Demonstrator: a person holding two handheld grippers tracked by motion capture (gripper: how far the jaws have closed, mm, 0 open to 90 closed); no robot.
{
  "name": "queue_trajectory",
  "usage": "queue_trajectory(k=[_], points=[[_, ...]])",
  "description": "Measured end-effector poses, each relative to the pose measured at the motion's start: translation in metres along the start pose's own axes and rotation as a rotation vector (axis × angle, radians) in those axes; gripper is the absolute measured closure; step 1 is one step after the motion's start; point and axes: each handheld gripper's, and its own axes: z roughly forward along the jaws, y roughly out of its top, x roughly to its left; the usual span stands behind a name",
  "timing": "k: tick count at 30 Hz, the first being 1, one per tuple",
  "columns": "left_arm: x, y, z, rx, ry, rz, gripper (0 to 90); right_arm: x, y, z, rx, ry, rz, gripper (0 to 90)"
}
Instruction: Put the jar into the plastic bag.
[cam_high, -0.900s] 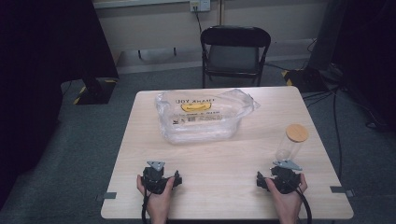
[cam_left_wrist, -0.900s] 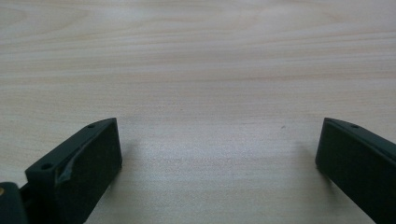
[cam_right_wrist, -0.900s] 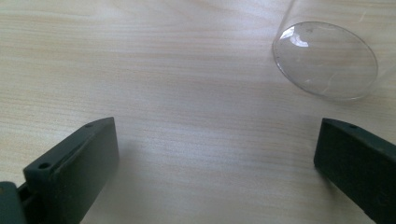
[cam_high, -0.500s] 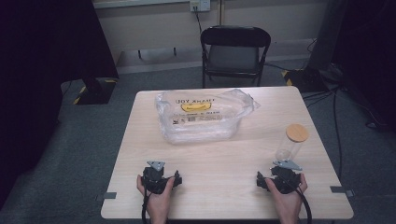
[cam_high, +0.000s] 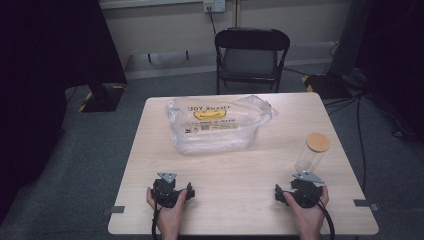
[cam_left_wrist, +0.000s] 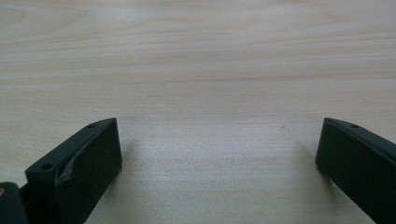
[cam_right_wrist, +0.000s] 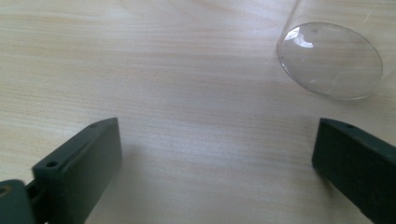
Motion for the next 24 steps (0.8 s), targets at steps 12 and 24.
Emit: queue_trajectory(k=[12,24], points=[[0.000,0.000,0.000,0.000,0.000,0.000,0.0,-0.007,0.006,-0.024,-0.091,0.015,-0.016,3.2],[0.000,0.000,0.000,0.000,0.000,0.000,0.0,-0.013,0.011,-0.040,-0.142,0.040,0.009,3.3]])
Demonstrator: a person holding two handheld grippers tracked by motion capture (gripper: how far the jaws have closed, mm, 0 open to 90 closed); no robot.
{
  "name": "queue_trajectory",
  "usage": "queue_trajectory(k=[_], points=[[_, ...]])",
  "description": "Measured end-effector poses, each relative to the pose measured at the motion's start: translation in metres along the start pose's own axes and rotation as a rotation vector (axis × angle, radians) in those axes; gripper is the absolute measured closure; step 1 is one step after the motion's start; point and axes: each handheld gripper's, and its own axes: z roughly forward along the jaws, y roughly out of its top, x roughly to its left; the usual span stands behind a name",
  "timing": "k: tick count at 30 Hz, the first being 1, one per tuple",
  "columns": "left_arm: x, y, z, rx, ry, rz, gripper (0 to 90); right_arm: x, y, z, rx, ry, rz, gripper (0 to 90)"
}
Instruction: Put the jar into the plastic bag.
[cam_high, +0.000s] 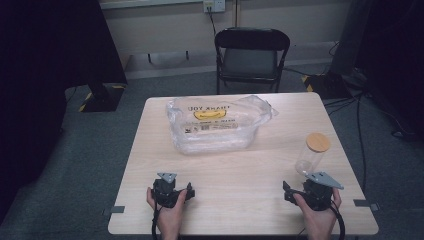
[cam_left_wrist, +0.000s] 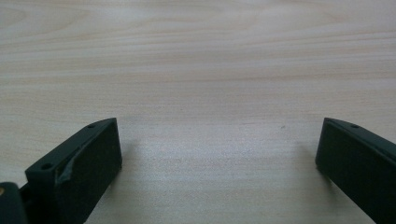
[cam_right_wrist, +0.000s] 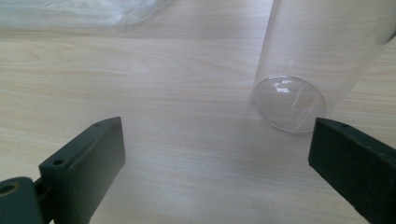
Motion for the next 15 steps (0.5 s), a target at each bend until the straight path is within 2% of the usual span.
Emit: queue_trajectory(k=[6,15], points=[[0.000,0.000,0.000,0.000,0.000,0.000,0.0,-0.004,0.005,-0.002,-0.017,-0.005,0.017,3.7],[0.000,0.000,0.000,0.000,0.000,0.000,0.0,-0.010,0.014,-0.005,-0.035,-0.006,0.015,2.4]])
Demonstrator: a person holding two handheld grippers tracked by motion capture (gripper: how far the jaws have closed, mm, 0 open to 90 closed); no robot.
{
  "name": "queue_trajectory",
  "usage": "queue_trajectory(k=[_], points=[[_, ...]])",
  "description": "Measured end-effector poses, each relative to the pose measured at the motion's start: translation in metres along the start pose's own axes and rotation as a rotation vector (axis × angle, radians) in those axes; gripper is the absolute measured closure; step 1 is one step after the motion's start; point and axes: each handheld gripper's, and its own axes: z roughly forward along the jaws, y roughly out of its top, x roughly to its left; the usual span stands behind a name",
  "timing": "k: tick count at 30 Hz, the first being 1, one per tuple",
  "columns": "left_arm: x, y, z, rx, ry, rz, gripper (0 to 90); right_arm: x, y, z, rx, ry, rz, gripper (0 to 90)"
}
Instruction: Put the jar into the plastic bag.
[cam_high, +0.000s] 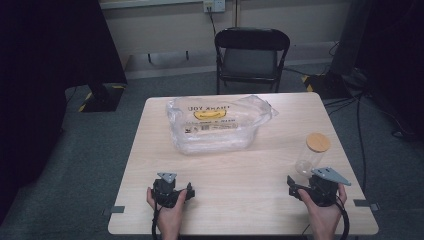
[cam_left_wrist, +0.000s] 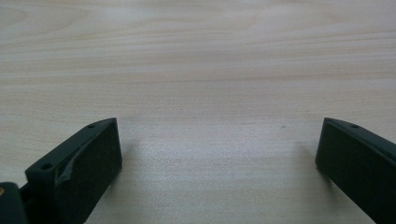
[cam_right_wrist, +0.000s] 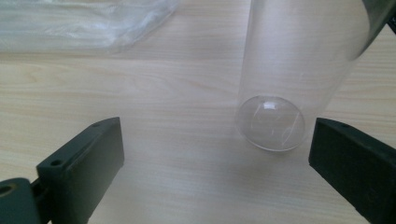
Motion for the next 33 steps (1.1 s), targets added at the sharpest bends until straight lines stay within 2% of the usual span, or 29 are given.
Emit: queue_trajectory(k=[15,22,33], points=[[0.000,0.000,0.000,0.000,0.000,0.000,0.0,-0.010,0.020,-0.004,-0.039,-0.023,-0.009,5.5],[0.000,0.000,0.000,0.000,0.000,0.000,0.0,-0.020,0.032,0.003,-0.035,-0.038,0.000,9.7],[0.000,0.000,0.000,0.000,0.000,0.000,0.0,-0.033,0.044,0.011,-0.047,-0.046,0.020,11.5]])
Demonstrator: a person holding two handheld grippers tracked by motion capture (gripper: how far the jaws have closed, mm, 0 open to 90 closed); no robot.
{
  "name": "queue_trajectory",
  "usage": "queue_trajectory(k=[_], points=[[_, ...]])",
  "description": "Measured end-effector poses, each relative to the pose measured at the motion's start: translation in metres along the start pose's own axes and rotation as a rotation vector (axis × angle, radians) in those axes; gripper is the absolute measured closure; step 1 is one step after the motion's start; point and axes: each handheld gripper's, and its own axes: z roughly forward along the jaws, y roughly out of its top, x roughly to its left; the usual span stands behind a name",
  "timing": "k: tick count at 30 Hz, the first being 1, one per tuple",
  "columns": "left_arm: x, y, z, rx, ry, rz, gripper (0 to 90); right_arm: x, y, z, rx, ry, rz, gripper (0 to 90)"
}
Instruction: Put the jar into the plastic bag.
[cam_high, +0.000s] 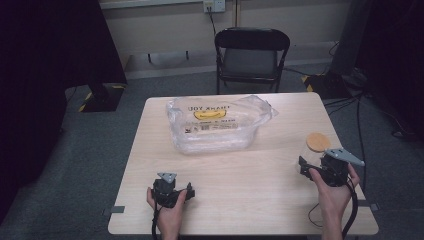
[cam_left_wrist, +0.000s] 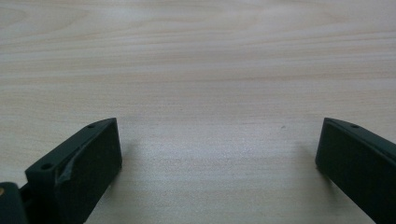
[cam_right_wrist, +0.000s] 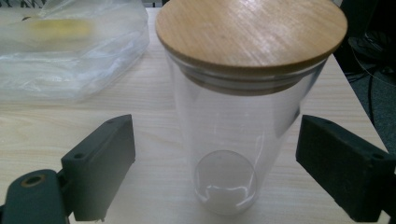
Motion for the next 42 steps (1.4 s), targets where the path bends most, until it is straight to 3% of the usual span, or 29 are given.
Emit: queue_trajectory(k=[18,32,42], points=[[0.000,0.000,0.000,0.000,0.000,0.000,0.0,-0.010,0.024,0.016,0.043,0.018,-0.025,15.0],[0.000,0.000,0.000,0.000,0.000,0.000,0.0,-0.013,0.027,0.031,0.107,0.027,-0.065,24.6],[0.000,0.000,0.000,0.000,0.000,0.000,0.0,-0.012,0.027,0.031,0.100,0.021,-0.092,26.1]])
